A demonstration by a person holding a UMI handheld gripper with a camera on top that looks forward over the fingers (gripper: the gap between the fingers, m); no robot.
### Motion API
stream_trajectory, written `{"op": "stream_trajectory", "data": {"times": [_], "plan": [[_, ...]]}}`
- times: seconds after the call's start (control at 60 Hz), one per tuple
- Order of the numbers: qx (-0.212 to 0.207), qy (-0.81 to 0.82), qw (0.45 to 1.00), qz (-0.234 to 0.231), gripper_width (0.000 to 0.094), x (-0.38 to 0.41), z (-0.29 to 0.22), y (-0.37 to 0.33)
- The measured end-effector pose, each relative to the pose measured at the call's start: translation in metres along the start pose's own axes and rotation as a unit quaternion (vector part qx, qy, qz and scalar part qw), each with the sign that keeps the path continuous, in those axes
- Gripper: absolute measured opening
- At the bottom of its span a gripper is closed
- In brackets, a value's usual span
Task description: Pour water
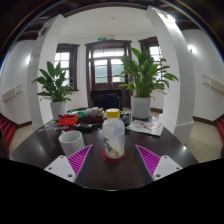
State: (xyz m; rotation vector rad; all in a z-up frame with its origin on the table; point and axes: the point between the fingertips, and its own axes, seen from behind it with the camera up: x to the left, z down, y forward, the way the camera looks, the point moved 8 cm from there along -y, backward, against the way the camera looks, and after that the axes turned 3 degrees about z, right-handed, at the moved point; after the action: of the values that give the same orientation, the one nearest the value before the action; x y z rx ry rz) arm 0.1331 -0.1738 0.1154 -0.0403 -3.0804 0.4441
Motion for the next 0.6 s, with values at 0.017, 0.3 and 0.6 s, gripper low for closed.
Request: {"op": "stream_trajectory", "data": {"times": [0.017,0.3,0.6], "plan": [[0.000,0.000,1.000,0.002,0.0831,0.003,0.000,-0.005],[-0.038,-0.013,0.999,0.034,0.0830,0.030,-0.015,-0.059],[-0.043,-0.018,0.999,0.025,0.0842,0.046,-0.022,-0.072]]}}
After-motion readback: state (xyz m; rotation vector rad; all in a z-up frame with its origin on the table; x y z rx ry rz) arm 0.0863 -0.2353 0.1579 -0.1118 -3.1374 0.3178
